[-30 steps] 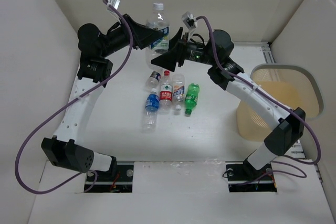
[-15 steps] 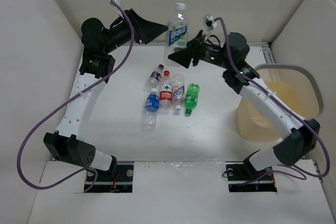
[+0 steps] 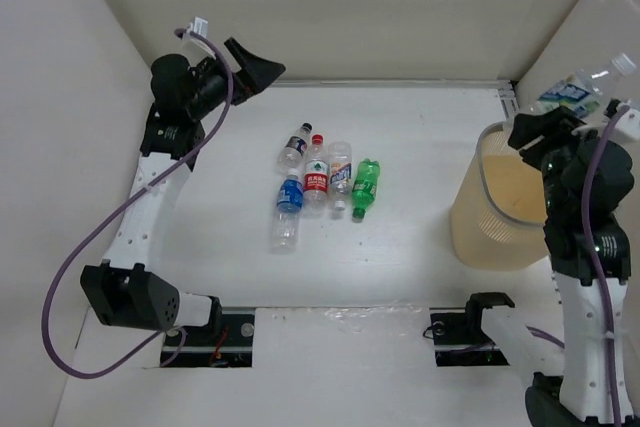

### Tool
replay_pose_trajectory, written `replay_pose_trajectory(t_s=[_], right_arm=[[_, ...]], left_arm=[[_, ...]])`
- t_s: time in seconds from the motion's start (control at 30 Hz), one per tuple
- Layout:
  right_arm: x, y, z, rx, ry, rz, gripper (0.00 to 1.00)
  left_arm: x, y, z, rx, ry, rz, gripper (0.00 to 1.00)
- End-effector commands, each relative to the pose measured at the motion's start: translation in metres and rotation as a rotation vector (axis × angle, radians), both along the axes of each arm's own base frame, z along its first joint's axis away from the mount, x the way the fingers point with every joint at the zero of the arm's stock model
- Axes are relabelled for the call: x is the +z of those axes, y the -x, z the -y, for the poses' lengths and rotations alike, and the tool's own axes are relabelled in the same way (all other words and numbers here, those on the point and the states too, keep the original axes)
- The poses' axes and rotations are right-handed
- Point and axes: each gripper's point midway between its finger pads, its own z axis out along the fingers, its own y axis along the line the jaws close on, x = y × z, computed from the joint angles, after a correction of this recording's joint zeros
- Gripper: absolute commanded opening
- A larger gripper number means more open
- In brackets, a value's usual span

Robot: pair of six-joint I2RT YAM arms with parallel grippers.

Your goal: Put the plastic bottles in the bin

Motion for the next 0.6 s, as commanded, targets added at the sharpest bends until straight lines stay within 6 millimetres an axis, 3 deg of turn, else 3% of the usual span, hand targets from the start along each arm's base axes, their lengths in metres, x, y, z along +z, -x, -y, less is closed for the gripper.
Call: replay_pose_trajectory(t_s=[0.0,0.03,0.1,0.13,0.17,0.3,0.33,0.47,0.5,0.57], right_arm=[[-0.059,0.028,0.055,-0.327,-0.032,-0.194,0.02],[-0.055,0.038,0.059,-0.354,-0.050,-0.161,0.04],[-0.054,0.051,0.070,-0.420,-0.050,-0.154,0.33],[-0.054,0.057,0.073,-0.440,-0.048,-0.153,0.58],[-0.054,0.062,0.075,-0.453,-0.046,-0.151,1.00],[-0.048,0.065,0.078,-0.478,-0.050,-0.155,1.00],[-0.036,0.068,0.078,-0.477,-0.057,-0.123,1.00],[-0.016,0.067,0.075,-0.453,-0.078,-0.082,1.00],[-0.011,0.063,0.073,-0.438,-0.068,-0.075,1.00],[-0.005,0.053,0.060,-0.350,-0.047,-0.068,1.00]], left_arm=[[-0.017,0.019,-0.009,0.043,-0.043,-0.023,1.00],[-0.024,0.018,-0.011,0.057,-0.062,-0.043,1.00],[-0.048,0.020,-0.020,0.129,-0.126,-0.139,1.00],[-0.050,0.024,-0.018,0.136,-0.182,-0.126,1.00],[-0.054,0.024,-0.021,0.165,-0.208,-0.140,1.00],[-0.075,0.026,-0.040,0.260,-0.298,-0.203,1.00],[-0.083,0.029,-0.039,0.263,-0.321,-0.228,1.00],[-0.105,0.050,-0.022,0.269,-0.378,-0.274,1.00],[-0.122,0.060,-0.007,0.241,-0.420,-0.301,1.00],[-0.143,0.073,-0.004,0.271,-0.466,-0.355,1.00]])
